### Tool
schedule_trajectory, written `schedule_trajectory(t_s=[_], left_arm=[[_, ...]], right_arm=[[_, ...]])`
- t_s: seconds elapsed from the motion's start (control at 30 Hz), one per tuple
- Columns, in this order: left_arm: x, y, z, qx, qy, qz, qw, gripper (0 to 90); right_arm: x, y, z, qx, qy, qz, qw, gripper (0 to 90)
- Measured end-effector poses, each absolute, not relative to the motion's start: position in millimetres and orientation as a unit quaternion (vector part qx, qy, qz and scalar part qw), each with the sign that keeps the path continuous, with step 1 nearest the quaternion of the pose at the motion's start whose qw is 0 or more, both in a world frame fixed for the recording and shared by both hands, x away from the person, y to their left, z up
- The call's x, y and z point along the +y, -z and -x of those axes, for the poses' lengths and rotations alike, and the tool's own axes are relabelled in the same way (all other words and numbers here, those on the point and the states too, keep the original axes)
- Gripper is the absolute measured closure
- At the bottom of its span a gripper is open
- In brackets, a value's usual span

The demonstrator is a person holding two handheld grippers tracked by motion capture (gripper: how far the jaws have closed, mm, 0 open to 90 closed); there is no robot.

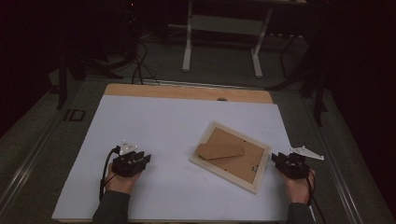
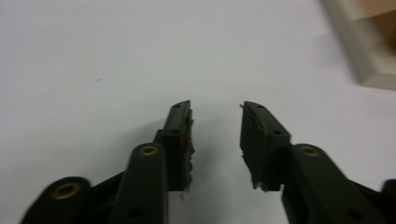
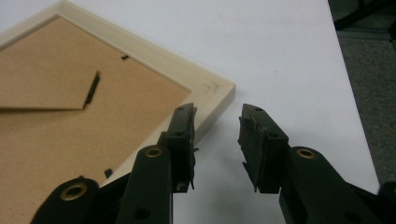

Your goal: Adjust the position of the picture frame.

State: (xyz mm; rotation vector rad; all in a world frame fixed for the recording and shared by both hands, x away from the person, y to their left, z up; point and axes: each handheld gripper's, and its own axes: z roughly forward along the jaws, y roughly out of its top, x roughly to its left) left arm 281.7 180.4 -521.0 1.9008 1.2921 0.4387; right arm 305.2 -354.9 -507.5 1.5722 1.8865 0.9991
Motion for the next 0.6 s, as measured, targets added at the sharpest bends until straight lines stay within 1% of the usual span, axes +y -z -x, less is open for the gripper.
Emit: schedule_trajectory(t_s=[0.03,0.17,0.27,0.33,0.47,0.6], left_arm=[[178.6,520.2,-281.2,0.505,-0.173,-0.75,0.39,69.2],[173.7,518.6,-280.7,0.496,-0.172,-0.755,0.392,74.1],[167.3,519.3,-281.1,0.482,-0.164,-0.765,0.394,82.1],[165.1,519.4,-281.0,0.475,-0.157,-0.77,0.396,90.0],[158.4,519.9,-280.4,0.462,-0.153,-0.78,0.393,90.0],[149.2,518.7,-280.4,0.449,-0.15,-0.788,0.394,90.0]], right_arm=[[-353.7,505.4,-305.5,0.691,-0.369,-0.572,0.241,66.5],[-351.5,505.0,-306.0,0.695,-0.366,-0.569,0.243,67.0],[-351.7,505.9,-306.5,0.694,-0.373,-0.57,0.234,71.9],[-351.6,505.2,-307.6,0.694,-0.376,-0.569,0.231,76.1],[-348.3,503.2,-310.0,0.703,-0.372,-0.557,0.24,85.8],[-344.9,501.1,-316.5,0.713,-0.358,-0.55,0.246,89.0]])
